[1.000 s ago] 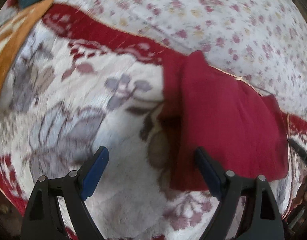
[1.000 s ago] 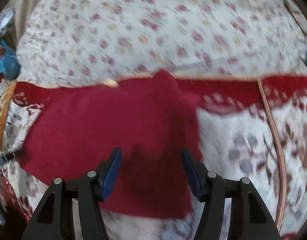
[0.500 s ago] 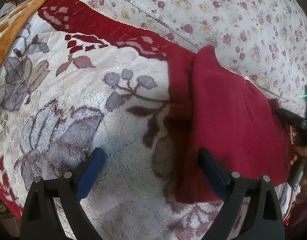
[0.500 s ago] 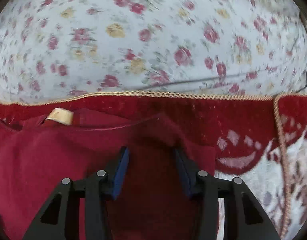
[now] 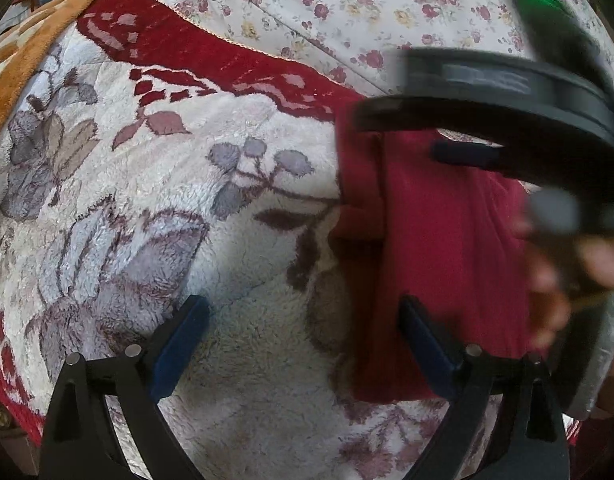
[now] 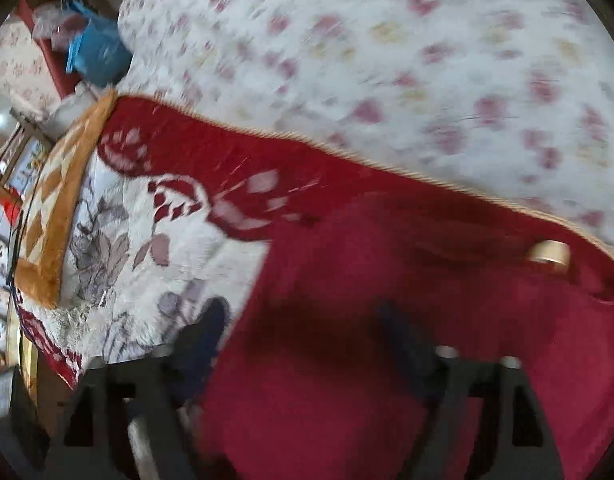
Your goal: Fold small clothes
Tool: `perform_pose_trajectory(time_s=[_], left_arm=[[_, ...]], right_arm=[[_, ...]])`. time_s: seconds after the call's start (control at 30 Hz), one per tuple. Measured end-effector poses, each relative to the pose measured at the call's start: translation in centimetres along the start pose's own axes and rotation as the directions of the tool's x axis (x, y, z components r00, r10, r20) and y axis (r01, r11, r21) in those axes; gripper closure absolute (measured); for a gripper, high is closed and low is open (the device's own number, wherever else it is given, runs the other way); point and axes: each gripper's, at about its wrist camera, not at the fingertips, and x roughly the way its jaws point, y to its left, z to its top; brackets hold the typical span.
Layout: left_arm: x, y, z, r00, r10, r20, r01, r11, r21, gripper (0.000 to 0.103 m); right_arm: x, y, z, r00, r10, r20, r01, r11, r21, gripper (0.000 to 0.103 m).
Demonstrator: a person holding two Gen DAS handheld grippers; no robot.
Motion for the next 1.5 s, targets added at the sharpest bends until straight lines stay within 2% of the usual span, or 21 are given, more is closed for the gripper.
perform_pose_trajectory(time_s=[0.1, 0.17, 0.2, 0.23, 0.27, 0.3, 0.33, 0.43, 0.57, 0.67, 0.73, 1.2, 1.3, 1.37, 1.43, 1.5], left_arm=[[0.1, 0.1, 0.1, 1.0, -0.004, -0.004, 0.004, 1.0, 0.004, 0.005], [0.2, 0.1, 0.2, 1.0, -0.004, -0.003, 0.004, 1.0, 0.008, 0.005], [0.2, 0.0, 0.4, 1.0, -0.002, -0.001, 0.002, 1.0, 0.009, 0.005], [0.2, 0.0, 0.5, 1.0, -0.001, 0.001, 0.001, 1.0, 0.009, 0.005], [0.3, -0.1, 0.6, 1.0, -0.003, 0.005, 0.003, 1.0, 0.008, 0.005], [0.3, -0.2, 0.7, 1.0, -0.005, 0.015, 0.005, 1.0, 0.005, 0.005], [0.2, -0.3, 0.9, 1.0, -0.006, 0.029, 0.006, 1.0, 0.005, 0.005], [0.4, -1.1, 1.6, 0.998, -0.026, 0.064, 0.025, 0.999, 0.024, 0.005], [0.8, -2.7, 2.1, 0.996, -0.038, 0.084, 0.03, 0.996, 0.085, 0.005], [1.0, -3.8, 2.1, 0.995, -0.049, 0.085, 0.038, 0.991, 0.126, 0.014], [1.1, -4.2, 2.2, 0.995, -0.04, 0.088, 0.027, 0.99, 0.14, 0.014], [1.2, -3.9, 2.2, 0.995, -0.054, 0.081, 0.044, 0.992, 0.12, 0.017], [1.3, -3.5, 2.1, 0.991, -0.125, 0.051, 0.121, 0.989, 0.081, 0.037], [1.1, -3.6, 2.0, 0.987, -0.155, 0.046, 0.151, 0.985, 0.079, 0.059], [0.9, -3.6, 2.0, 0.981, -0.191, 0.04, 0.188, 0.98, 0.07, 0.073], [0.7, -3.6, 1.9, 0.977, -0.21, 0.046, 0.207, 0.977, 0.059, 0.078]], right_arm=[[2.3, 2.0, 0.1, 0.989, -0.145, -0.005, 0.144, 0.986, -0.08, 0.009], [2.2, 2.1, -0.3, 0.974, -0.221, 0.046, 0.225, 0.969, -0.105, 0.033], [1.7, 1.5, -0.5, 0.975, -0.214, 0.06, 0.218, 0.972, -0.09, 0.042], [0.9, 0.8, -0.8, 0.984, -0.163, 0.077, 0.168, 0.984, -0.065, 0.054], [0.3, 0.3, -0.9, 0.987, -0.139, 0.086, 0.144, 0.988, -0.054, 0.061], [-0.5, -0.2, -1.1, 0.989, -0.11, 0.095, 0.114, 0.993, -0.042, 0.073], [-1.4, -0.8, -1.3, 0.991, -0.079, 0.105, 0.082, 0.996, -0.027, 0.077], [-3.3, -1.7, -1.5, 0.992, -0.024, 0.128, 0.024, 1.0, 0.001, 0.08], [-4.1, -2.2, -1.4, 0.991, -0.007, 0.133, 0.004, 1.0, 0.019, 0.08], [-4.0, -2.3, -1.3, 0.991, -0.005, 0.132, 0.002, 1.0, 0.02, 0.081], [-3.9, -2.3, -1.2, 0.991, -0.004, 0.131, 0.001, 1.0, 0.018, 0.081], [-4.7, -2.8, -1.3, 0.991, 0.007, 0.132, -0.009, 1.0, 0.018, 0.081], [-4.6, -2.6, -1.2, 0.991, 0.006, 0.13, -0.009, 1.0, 0.018, 0.081], [-4.4, -2.5, -1.1, 0.992, 0.004, 0.125, -0.007, 1.0, 0.018, 0.081], [-4.3, -2.4, -1.0, 0.993, 0.005, 0.119, -0.007, 1.0, 0.013, 0.081], [-4.2, -2.3, -0.8, 0.994, 0.012, 0.108, -0.013, 1.0, 0.013, 0.078]])
